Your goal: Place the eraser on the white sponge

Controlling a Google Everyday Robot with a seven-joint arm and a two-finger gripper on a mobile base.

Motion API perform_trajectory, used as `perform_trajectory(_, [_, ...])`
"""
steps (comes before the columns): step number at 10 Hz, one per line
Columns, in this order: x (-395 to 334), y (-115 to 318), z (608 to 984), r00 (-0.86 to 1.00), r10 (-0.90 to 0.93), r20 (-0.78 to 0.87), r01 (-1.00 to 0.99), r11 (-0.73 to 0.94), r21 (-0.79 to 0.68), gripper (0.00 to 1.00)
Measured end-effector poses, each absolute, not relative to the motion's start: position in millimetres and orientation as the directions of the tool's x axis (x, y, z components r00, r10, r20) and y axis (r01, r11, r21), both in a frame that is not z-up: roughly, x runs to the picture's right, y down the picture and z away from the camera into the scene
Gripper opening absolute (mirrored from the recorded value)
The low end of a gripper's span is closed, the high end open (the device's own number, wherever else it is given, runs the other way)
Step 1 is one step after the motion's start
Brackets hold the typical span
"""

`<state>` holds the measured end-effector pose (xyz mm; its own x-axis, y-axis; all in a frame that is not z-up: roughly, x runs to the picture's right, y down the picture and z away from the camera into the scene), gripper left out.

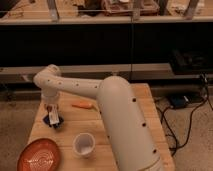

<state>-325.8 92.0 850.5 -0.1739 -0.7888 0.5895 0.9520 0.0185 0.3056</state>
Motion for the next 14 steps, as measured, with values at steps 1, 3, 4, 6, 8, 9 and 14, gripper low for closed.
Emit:
perform_trajectory(1, [-326.9, 92.1, 851.9, -0.169, -0.783, 0.599, 0.951, 0.029, 0.307, 0.0])
perform_trajectory(3, [-328.8, 92.1, 852.8, -0.168, -0.774, 0.61, 0.948, 0.043, 0.314, 0.0])
perform_trajectory(4, [-329.7, 92.5, 852.8, -0.167, -0.771, 0.615, 0.944, 0.055, 0.326, 0.0])
perform_trajectory(6, [-328.7, 91.6, 851.9, -0.163, -0.77, 0.617, 0.931, 0.088, 0.355, 0.0])
perform_trajectory(8, [-328.8, 91.9, 850.0, -0.161, -0.768, 0.62, 0.916, 0.118, 0.384, 0.0])
perform_trajectory(9, [-329.8, 92.5, 849.0, -0.163, -0.767, 0.621, 0.912, 0.123, 0.392, 0.0])
perform_trajectory(14, [-344.8, 97.3, 846.6, -0.192, -0.756, 0.625, 0.882, 0.147, 0.448, 0.0])
